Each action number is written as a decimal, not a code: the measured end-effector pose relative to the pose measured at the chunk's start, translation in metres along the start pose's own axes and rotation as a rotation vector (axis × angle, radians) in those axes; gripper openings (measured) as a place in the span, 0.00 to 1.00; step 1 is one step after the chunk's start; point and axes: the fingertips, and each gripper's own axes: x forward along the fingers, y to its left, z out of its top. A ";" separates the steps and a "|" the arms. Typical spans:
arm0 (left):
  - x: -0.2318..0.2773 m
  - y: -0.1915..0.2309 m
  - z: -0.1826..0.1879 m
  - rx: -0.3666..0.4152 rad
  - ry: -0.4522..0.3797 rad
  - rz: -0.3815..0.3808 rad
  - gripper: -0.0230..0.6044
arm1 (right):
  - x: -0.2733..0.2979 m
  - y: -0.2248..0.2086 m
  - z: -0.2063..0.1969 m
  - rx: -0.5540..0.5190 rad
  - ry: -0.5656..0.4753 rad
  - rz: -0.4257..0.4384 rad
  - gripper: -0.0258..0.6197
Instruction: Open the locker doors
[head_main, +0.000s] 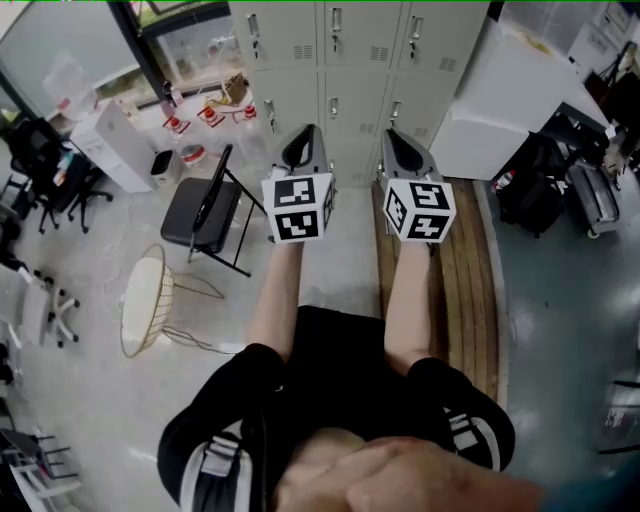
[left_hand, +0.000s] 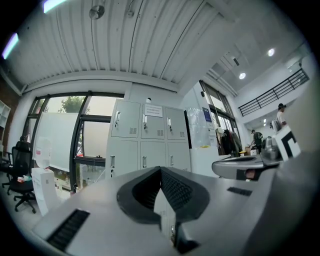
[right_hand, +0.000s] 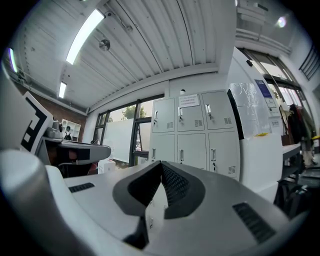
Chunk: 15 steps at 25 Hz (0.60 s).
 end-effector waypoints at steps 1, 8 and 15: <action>0.001 0.001 -0.001 0.006 0.009 0.005 0.05 | 0.001 0.000 -0.001 0.001 0.002 0.006 0.07; 0.004 0.020 -0.005 -0.010 0.007 0.032 0.05 | 0.016 0.003 -0.002 -0.004 0.005 0.041 0.07; 0.028 0.050 -0.034 -0.062 0.007 0.095 0.05 | 0.042 -0.004 -0.020 -0.037 -0.029 0.036 0.07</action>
